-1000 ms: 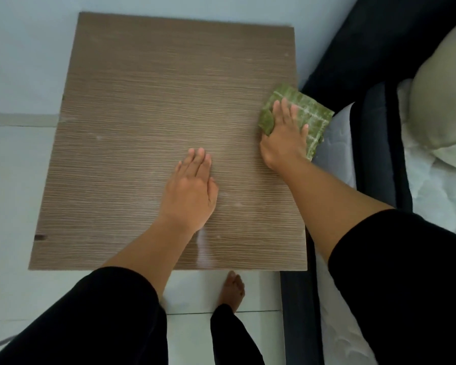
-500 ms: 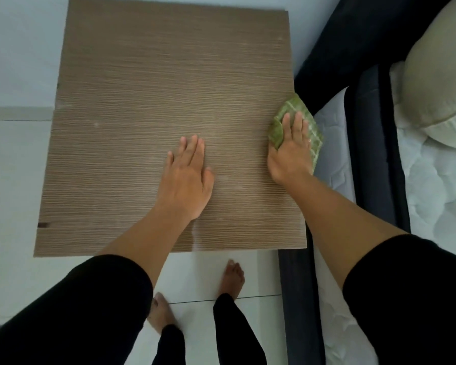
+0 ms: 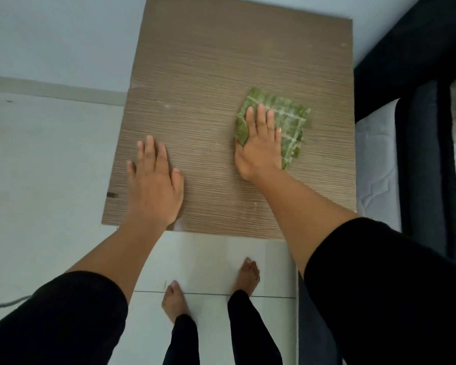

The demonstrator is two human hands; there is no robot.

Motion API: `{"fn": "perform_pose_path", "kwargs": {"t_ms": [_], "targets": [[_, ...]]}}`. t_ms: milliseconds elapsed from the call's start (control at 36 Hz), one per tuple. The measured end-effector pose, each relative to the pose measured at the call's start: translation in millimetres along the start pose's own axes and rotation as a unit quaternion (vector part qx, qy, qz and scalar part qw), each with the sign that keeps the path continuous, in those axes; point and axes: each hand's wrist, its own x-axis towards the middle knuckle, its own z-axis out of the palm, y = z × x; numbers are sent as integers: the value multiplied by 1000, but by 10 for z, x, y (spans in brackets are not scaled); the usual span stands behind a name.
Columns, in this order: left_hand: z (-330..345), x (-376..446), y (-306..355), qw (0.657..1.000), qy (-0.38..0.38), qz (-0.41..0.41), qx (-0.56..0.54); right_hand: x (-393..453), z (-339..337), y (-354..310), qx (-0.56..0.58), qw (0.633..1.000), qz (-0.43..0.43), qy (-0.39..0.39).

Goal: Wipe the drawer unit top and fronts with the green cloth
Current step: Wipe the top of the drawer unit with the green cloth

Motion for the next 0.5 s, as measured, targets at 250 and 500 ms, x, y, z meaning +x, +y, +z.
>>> {"fn": "perform_pose_path", "kwargs": {"t_ms": [250, 500], "targets": [[-155, 83, -594, 997, 20, -56, -40, 150, 161, -982, 19, 996, -81, -8], [-112, 40, -758, 997, 16, -47, -65, 361, 157, -1624, 19, 987, -160, -20]]}}
